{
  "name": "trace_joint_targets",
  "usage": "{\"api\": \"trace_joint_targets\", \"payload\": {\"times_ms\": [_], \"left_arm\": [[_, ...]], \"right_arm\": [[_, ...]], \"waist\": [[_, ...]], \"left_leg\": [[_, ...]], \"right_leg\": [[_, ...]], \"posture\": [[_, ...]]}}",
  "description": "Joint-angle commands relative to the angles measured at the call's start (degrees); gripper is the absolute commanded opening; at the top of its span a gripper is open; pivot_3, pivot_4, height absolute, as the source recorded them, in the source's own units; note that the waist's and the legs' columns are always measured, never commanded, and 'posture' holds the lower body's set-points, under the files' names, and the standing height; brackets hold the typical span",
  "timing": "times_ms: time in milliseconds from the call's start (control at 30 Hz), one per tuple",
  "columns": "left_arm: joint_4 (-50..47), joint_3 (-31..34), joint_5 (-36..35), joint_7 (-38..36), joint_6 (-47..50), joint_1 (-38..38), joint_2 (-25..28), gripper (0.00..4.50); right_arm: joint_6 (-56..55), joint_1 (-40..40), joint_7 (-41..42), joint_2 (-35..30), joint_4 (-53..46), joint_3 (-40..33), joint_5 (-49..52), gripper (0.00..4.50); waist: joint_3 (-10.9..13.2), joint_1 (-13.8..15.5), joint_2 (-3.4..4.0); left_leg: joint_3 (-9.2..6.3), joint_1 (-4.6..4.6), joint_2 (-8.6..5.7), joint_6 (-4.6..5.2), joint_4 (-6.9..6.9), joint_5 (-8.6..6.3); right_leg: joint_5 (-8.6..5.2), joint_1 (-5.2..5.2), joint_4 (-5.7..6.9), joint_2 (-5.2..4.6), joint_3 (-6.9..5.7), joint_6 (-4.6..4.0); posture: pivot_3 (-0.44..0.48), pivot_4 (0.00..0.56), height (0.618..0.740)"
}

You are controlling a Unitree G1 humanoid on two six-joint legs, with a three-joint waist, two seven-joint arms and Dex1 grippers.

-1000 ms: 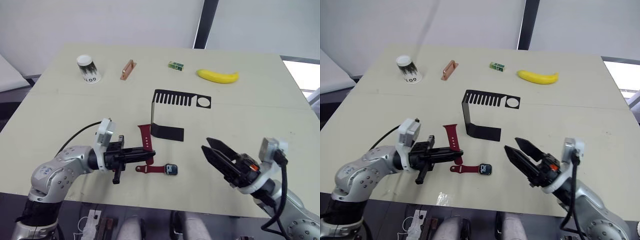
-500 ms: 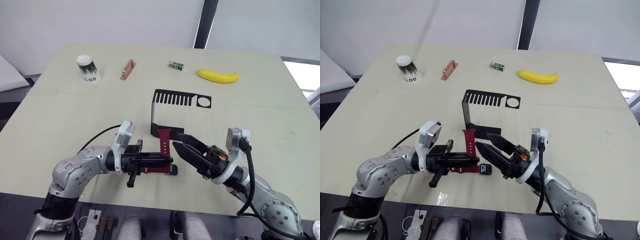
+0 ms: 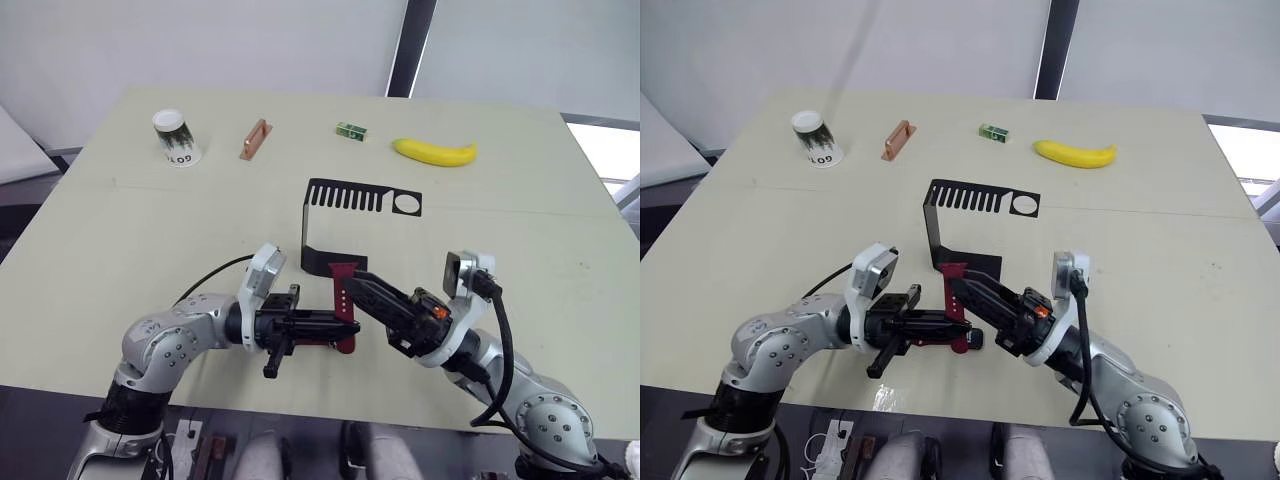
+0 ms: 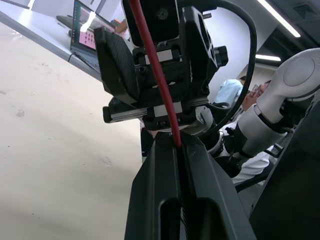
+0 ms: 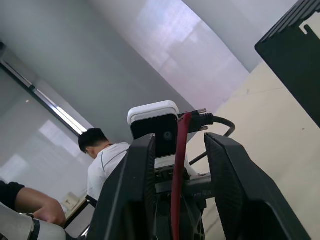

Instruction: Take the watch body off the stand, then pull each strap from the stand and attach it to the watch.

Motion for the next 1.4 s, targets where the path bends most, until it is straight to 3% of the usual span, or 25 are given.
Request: {"api": "trace_joint_targets", "payload": {"times_ms": [33, 1400], "left_arm": [[0.0, -0.2, -0.6, -0.6, -0.1, -0.7, -0.6, 0.00], [-0.5, -0.8, 1.0, 0.9, -2.4, 1.3, -3.8, 0.00]], "right_arm": [[0.3, -0.9, 0.1, -0.2, -1.1, 0.3, 1.6, 1.65], [-0.2, -1.3, -0.6, 1.6, 0.5, 0.9, 1.2, 1.65]], "waist": [[0.0, 0.0, 0.00], [0.0, 0.0, 0.00]], "left_leg": [[0.00, 0.00, 0.00, 0.00, 0.00, 0.00], [0.00, 0.00, 0.00, 0.01, 0.00, 0.00]], "right_leg": [[0.00, 0.00, 0.00, 0.00, 0.00, 0.00], [0.00, 0.00, 0.00, 0.00, 0.00, 0.00]], "posture": [[0.000, 0.150, 0.740], [0.000, 0.150, 0.740]]}}
